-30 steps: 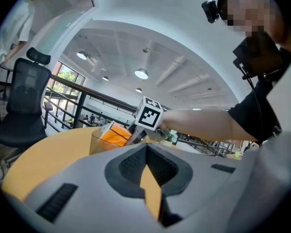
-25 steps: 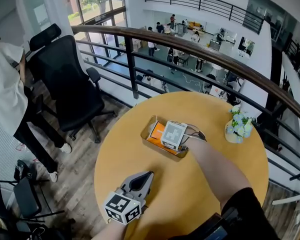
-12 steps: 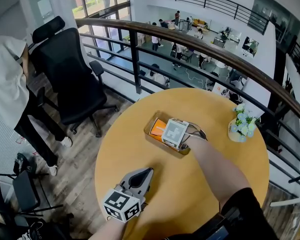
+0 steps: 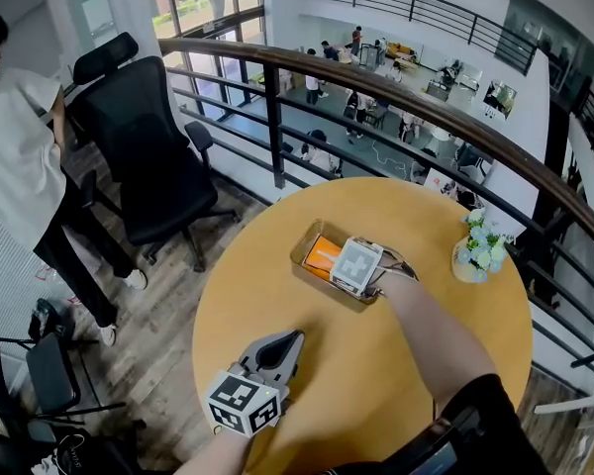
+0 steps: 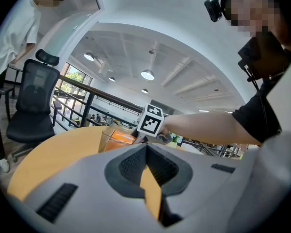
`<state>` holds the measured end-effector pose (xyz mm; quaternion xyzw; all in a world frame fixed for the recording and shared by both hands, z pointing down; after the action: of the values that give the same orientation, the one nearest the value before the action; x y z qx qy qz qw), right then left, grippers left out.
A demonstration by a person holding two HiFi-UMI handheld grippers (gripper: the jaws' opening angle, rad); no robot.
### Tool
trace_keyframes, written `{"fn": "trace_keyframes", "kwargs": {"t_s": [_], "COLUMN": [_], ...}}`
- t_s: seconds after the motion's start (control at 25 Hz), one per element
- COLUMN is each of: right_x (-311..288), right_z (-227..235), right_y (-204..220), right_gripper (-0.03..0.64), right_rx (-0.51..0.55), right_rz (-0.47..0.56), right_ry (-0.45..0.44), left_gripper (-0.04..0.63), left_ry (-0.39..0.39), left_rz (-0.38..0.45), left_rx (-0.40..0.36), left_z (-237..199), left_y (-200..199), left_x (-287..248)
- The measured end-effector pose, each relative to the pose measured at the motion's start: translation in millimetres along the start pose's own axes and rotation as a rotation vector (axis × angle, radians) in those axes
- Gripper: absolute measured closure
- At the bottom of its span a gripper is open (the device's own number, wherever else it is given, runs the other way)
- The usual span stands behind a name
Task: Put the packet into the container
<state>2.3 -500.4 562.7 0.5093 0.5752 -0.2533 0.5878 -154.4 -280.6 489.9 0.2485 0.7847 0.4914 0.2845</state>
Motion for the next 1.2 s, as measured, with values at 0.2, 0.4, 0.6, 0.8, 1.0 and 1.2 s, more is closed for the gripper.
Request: {"fn": "trace_keyframes", "kwargs": {"t_s": [0.2,0.4,0.6,0.8,1.0,1.2], "right_x": [9,32,75,130,191,226], "right_z": [4,12,10,-12,-62,-114], "right_y": [-2,-8,-8,6,26,62], "right_gripper": [0.282,0.261,0.262,0.265,0.34,0.505], "right_rx": [-0.022,-0.052,-0.085,-0.133,-0.187,-0.265], "right_rz": [0.045,0.129,0.294,0.476,0.702,0.84], "right_ry": [0.02,0.072,0.136,0.155,0.127,0.153], "left_gripper": [0.591,0.591,0.591,0.591,0.591,0.591], "left_ry": [-0.006,-0.008,0.008,0.057,0.114,0.164], "left_rz": [0.005,0.019,0.022,0.036,0.04,0.044], "left_rx": [-0.006,0.006,-0.007,-0.048,-0.099,-0.121], "left_z": [2,1,9,26,48,69], "left_y": [-2,-8,-14,-27,-35,-38], "left_x": [5,9,10,11,21,43]}}
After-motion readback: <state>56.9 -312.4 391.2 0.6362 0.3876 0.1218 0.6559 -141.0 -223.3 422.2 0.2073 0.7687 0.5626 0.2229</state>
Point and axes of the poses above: the fingertips, and each gripper's own axes: x backward along the fingers, z to its right, y out of its underside, the point moved 9 cm from there along x, backward along the fingers, and after that the axes turned 5 degrees about y, right-handed, at the moved point
